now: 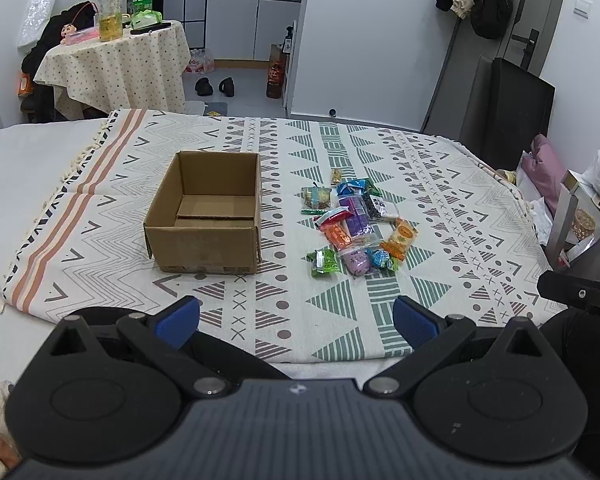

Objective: Organize snacks
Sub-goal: 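Move both grippers toward the snack pile beside the cardboard box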

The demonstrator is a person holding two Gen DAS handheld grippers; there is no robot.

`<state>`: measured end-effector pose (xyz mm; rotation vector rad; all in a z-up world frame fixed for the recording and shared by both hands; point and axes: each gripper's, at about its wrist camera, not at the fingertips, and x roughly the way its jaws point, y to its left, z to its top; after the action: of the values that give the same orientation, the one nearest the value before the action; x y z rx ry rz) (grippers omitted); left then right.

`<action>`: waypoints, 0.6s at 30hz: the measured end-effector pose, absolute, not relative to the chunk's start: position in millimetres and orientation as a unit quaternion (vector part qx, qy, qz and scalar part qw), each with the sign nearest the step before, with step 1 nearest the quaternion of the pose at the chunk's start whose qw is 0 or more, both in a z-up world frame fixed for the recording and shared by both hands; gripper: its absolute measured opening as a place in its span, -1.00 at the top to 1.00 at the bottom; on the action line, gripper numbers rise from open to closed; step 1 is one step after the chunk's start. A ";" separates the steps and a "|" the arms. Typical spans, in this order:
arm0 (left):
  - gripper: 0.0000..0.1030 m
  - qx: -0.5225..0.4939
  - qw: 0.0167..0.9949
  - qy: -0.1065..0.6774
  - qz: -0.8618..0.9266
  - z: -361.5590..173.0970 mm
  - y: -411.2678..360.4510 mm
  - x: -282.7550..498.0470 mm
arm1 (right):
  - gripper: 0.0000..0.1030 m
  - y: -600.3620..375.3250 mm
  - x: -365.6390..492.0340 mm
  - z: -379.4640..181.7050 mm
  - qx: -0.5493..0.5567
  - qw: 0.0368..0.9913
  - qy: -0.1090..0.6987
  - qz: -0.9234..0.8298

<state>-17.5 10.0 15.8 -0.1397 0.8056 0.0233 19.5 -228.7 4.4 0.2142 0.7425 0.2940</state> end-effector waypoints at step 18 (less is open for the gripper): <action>-0.99 -0.066 0.919 0.388 0.021 16.6 8.0 -17.2 | -1.00 -236.5 18.7 4.2 0.113 0.918 0.350 0.146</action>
<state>-17.2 8.0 16.6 -0.1357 0.7986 0.0435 18.7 -236.5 4.2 0.2319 0.7200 0.2996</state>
